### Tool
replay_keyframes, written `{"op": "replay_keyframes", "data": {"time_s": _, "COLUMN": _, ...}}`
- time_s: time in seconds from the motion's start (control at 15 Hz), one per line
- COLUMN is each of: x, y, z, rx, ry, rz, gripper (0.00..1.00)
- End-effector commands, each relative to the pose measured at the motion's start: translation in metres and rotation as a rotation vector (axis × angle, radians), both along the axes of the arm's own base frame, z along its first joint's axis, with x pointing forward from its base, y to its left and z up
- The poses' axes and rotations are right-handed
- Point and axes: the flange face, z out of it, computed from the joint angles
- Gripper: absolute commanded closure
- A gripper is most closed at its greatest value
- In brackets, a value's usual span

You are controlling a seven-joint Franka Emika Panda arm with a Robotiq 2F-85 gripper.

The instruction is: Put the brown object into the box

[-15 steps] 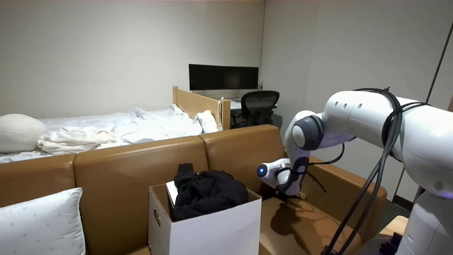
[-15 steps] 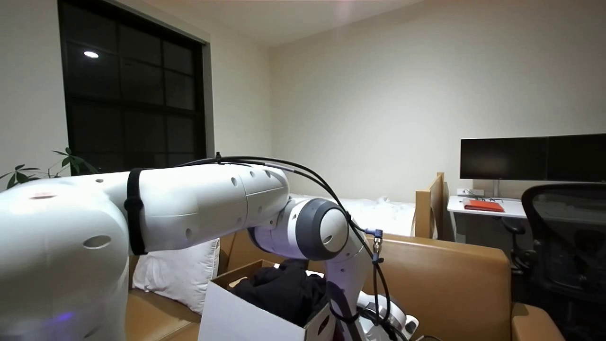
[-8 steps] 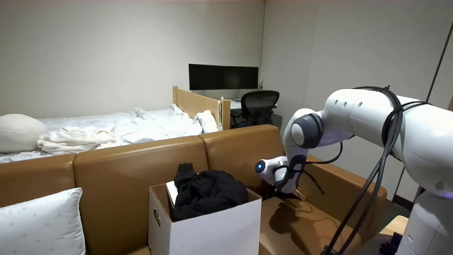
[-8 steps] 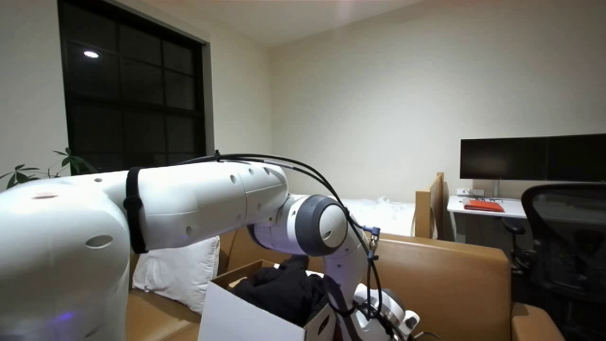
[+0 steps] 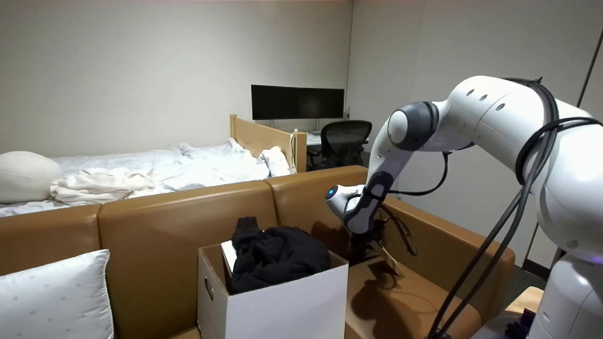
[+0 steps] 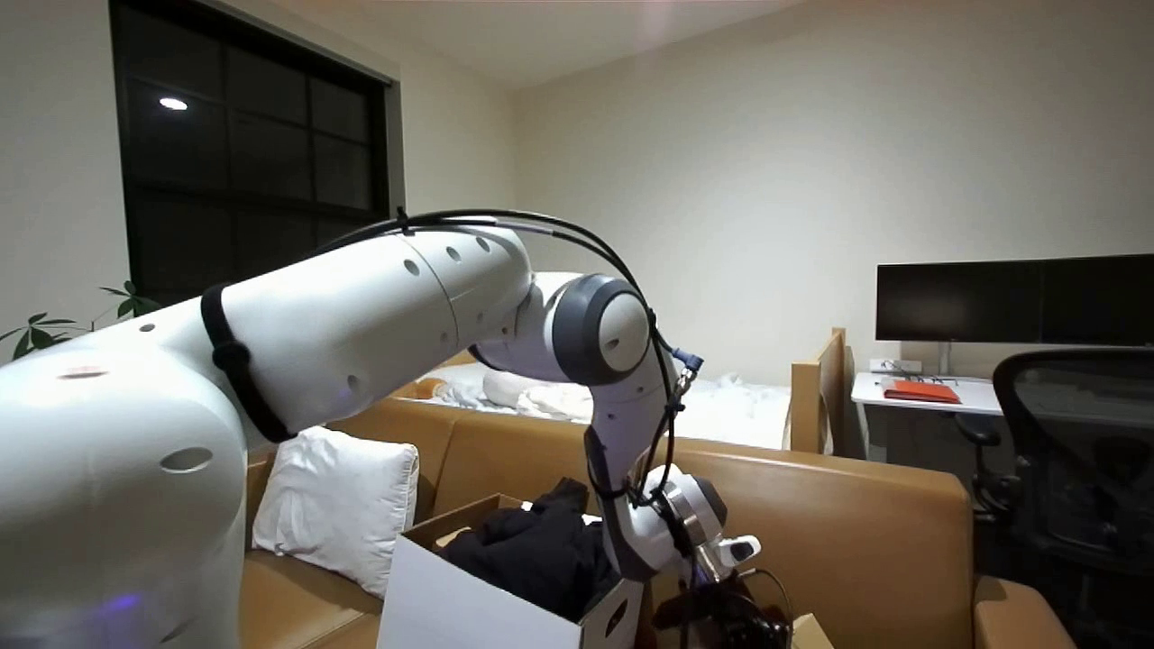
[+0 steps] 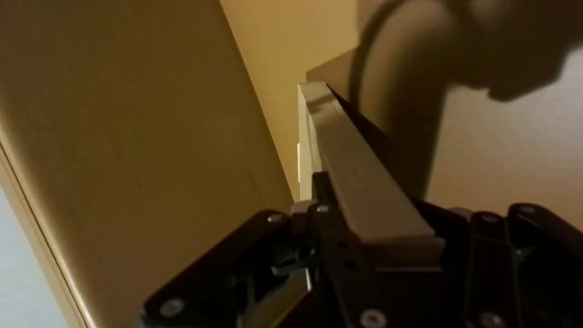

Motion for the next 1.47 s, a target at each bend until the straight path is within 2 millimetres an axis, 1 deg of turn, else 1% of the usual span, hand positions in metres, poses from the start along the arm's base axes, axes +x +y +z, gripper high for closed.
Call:
{"op": "replay_keyframes", "data": {"time_s": 0.0, "x": -0.001, "y": 0.004, "z": 0.01, "rx": 0.028, "ry": 0.011, "rz": -0.014, "gripper": 0.74}}
{"op": "replay_keyframes", "data": {"time_s": 0.13, "x": -0.007, "y": 0.007, "z": 0.021, "rx": 0.043, "ry": 0.021, "rz": -0.024, "gripper": 0.74}}
{"op": "replay_keyframes", "data": {"time_s": 0.27, "x": -0.011, "y": 0.006, "z": 0.022, "rx": 0.043, "ry": 0.028, "rz": -0.026, "gripper": 0.74}}
{"op": "replay_keyframes", "data": {"time_s": 0.33, "x": -0.01, "y": 0.014, "z": 0.017, "rx": 0.053, "ry": 0.026, "rz": 0.008, "gripper": 0.93}}
{"op": "replay_keyframes", "data": {"time_s": 0.4, "x": -0.008, "y": 0.02, "z": 0.026, "rx": 0.031, "ry": -0.019, "rz": 0.05, "gripper": 0.93}}
{"op": "replay_keyframes", "data": {"time_s": 0.47, "x": -0.006, "y": 0.023, "z": 0.037, "rx": -0.004, "ry": -0.07, "rz": 0.09, "gripper": 0.93}}
{"op": "replay_keyframes", "data": {"time_s": 0.8, "x": -0.019, "y": 0.003, "z": 0.124, "rx": -0.158, "ry": -0.259, "rz": 0.238, "gripper": 0.93}}
{"op": "replay_keyframes", "data": {"time_s": 0.93, "x": -0.028, "y": -0.012, "z": 0.161, "rx": -0.205, "ry": -0.336, "rz": 0.31, "gripper": 0.93}}
{"op": "replay_keyframes", "data": {"time_s": 1.07, "x": -0.045, "y": -0.031, "z": 0.196, "rx": -0.13, "ry": -0.386, "rz": 0.417, "gripper": 0.93}}
{"op": "replay_keyframes", "data": {"time_s": 1.13, "x": -0.061, "y": -0.038, "z": 0.208, "rx": -0.072, "ry": -0.378, "rz": 0.473, "gripper": 0.93}}
{"op": "replay_keyframes", "data": {"time_s": 1.2, "x": -0.068, "y": -0.042, "z": 0.217, "rx": -0.029, "ry": -0.376, "rz": 0.525, "gripper": 0.93}}
{"op": "replay_keyframes", "data": {"time_s": 1.33, "x": -0.082, "y": -0.041, "z": 0.22, "rx": 0.058, "ry": -0.338, "rz": 0.625, "gripper": 0.93}}
{"op": "replay_keyframes", "data": {"time_s": 1.4, "x": -0.088, "y": -0.037, "z": 0.216, "rx": 0.093, "ry": -0.307, "rz": 0.671, "gripper": 0.93}}
